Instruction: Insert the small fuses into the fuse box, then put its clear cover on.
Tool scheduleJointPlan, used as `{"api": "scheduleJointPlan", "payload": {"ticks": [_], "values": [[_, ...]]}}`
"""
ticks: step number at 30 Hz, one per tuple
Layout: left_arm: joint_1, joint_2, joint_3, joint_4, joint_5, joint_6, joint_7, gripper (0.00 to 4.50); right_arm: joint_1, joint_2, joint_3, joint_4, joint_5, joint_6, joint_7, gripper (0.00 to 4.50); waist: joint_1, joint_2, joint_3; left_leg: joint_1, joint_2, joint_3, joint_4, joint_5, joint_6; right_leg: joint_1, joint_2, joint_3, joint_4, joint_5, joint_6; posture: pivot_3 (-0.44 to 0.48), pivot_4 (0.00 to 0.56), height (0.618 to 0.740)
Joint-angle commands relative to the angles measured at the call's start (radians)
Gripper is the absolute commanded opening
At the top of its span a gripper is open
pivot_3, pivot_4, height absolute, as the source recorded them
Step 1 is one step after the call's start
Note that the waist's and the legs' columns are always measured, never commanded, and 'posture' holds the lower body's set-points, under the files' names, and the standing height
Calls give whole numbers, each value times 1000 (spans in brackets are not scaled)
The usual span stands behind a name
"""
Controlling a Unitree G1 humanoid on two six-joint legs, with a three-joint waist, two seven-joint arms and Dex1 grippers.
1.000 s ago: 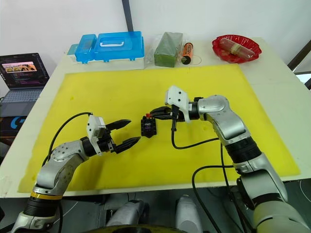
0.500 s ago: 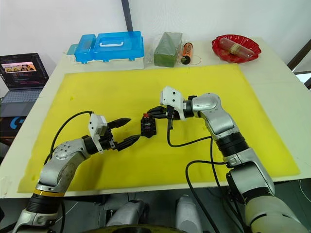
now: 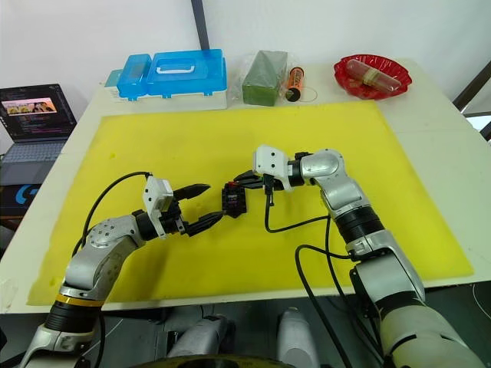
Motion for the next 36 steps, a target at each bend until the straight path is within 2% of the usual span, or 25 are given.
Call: {"api": "scheduleJointPlan", "payload": {"ticks": [1, 36], "values": [[-6, 9, 13, -22, -2, -2, 4, 4500, -33, 13, -15, 15, -11, -54, 6, 6, 0, 0, 0, 0, 0, 0, 0, 0, 0, 0, 0, 0, 0, 0, 0, 0, 150, 740], [7, 26, 21, -46, -10, 16, 10, 4500, -37, 29, -19, 64, -43, -179, 18, 6, -1, 0, 0, 0, 0, 0, 0, 0, 0, 0, 0, 0, 0, 0, 0, 0, 150, 740]]}}
